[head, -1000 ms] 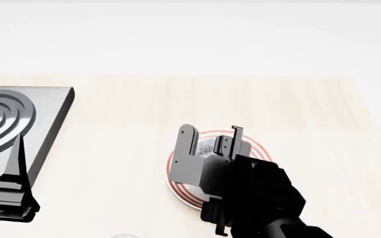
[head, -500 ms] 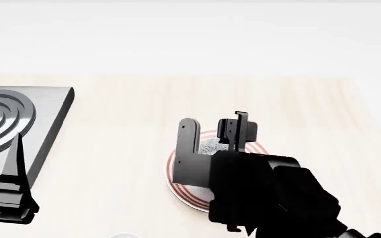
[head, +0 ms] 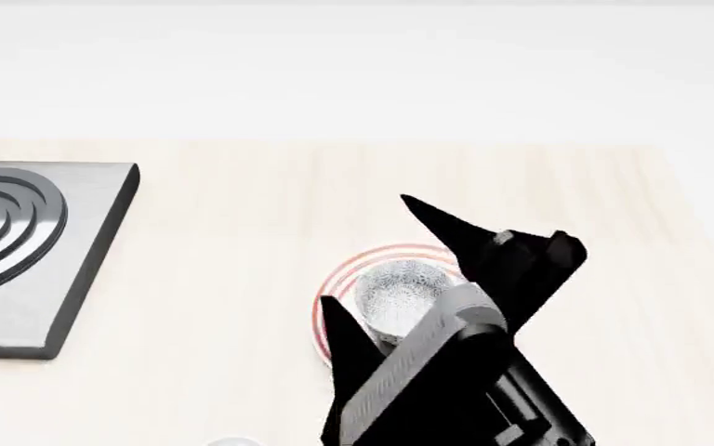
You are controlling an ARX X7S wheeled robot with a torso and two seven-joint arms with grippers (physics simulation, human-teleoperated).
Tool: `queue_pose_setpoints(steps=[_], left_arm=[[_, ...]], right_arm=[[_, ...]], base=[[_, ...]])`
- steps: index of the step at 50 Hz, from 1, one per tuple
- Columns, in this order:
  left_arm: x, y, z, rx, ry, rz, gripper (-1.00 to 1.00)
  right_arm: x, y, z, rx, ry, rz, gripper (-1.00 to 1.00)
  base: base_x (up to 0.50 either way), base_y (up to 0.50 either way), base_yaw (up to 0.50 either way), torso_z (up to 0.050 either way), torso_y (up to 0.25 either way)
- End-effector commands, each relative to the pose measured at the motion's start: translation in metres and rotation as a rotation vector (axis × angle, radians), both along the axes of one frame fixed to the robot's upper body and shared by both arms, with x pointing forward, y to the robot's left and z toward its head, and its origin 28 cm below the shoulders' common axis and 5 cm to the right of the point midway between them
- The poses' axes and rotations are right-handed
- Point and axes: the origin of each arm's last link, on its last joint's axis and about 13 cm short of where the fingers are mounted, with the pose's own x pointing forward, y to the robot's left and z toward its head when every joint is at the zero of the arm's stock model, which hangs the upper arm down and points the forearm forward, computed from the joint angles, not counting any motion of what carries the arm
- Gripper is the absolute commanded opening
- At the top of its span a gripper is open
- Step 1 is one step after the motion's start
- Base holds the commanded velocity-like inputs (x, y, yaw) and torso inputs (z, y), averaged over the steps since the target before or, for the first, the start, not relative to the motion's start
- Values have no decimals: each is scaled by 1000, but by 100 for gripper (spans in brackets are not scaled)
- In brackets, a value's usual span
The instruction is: Pick the akita bowl between the plate and the ramekin and place it on the plate.
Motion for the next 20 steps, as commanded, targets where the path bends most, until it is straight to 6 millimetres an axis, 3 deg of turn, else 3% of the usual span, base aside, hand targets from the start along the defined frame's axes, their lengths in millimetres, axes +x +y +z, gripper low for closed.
queue_pose_setpoints(steps=[1,11,14,20], left_arm=[[-4,2,11,-92,-126,35,100],[-5,12,6,-114,-205,143,100],[-6,11,3,-91,-229,162,100],[-5,7,-3,-46,-242,164,100]], right_arm=[[-58,-13,21,605,-206,24,100],[-83,-27,19,885,-313,71,100],[-86,-31,20,975,-418,25,100],[-85,-33,15,978,-515,-52,100]], base=[[0,0,0,0,0],[0,0,0,0,0],[0,0,0,0,0],[0,0,0,0,0]])
